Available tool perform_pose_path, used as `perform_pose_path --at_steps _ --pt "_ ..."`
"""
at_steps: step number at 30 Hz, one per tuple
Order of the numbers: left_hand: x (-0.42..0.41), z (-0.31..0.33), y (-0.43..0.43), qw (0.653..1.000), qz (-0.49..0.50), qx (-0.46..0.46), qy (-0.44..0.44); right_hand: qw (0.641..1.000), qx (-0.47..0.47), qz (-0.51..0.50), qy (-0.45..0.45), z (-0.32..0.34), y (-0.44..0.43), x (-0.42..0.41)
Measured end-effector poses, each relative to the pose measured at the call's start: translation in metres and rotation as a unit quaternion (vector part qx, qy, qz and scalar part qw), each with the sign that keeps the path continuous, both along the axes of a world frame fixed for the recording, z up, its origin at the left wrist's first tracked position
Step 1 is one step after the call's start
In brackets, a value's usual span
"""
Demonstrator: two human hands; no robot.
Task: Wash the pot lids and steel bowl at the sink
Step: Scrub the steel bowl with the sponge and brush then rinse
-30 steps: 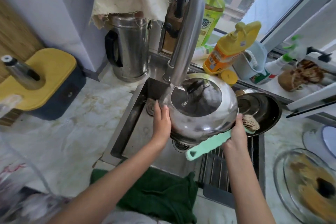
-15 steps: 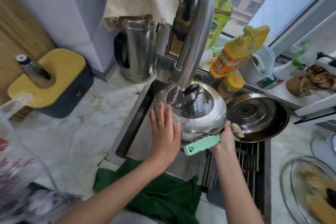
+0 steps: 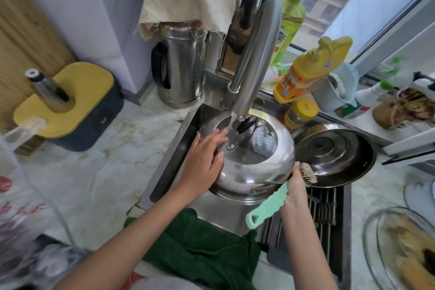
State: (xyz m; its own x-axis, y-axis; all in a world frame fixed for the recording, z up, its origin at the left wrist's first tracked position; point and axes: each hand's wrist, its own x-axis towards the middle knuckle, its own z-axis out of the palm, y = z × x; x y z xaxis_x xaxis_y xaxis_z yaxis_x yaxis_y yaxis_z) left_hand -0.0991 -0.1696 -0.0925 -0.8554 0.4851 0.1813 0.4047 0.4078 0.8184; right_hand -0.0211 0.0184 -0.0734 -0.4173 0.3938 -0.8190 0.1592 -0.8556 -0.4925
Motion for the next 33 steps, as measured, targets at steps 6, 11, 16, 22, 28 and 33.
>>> perform_pose_path --at_steps 6,11,16,22,28,33 --pt "-0.091 -0.012 0.035 0.979 -0.025 -0.067 -0.192 0.999 0.020 0.025 0.019 -0.006 0.001 0.010" --pt "-0.022 -0.027 0.023 0.995 -0.016 -0.032 -0.095 0.998 0.057 -0.018 0.008 -0.004 0.011 0.004" --pt "0.026 -0.058 0.021 0.961 0.105 0.083 -0.241 0.991 0.133 -0.011 -0.017 -0.002 0.005 -0.003" --pt "0.081 -0.033 0.017 0.996 -0.005 0.037 -0.080 0.993 0.107 -0.012 -0.043 -0.002 -0.017 -0.028" --pt "0.022 -0.016 0.042 0.997 0.013 -0.066 0.034 0.996 0.087 0.013 -0.009 0.011 -0.036 -0.039" --pt "-0.010 0.008 0.066 0.994 0.069 -0.065 -0.046 0.990 0.121 0.066 0.015 0.011 -0.038 -0.036"
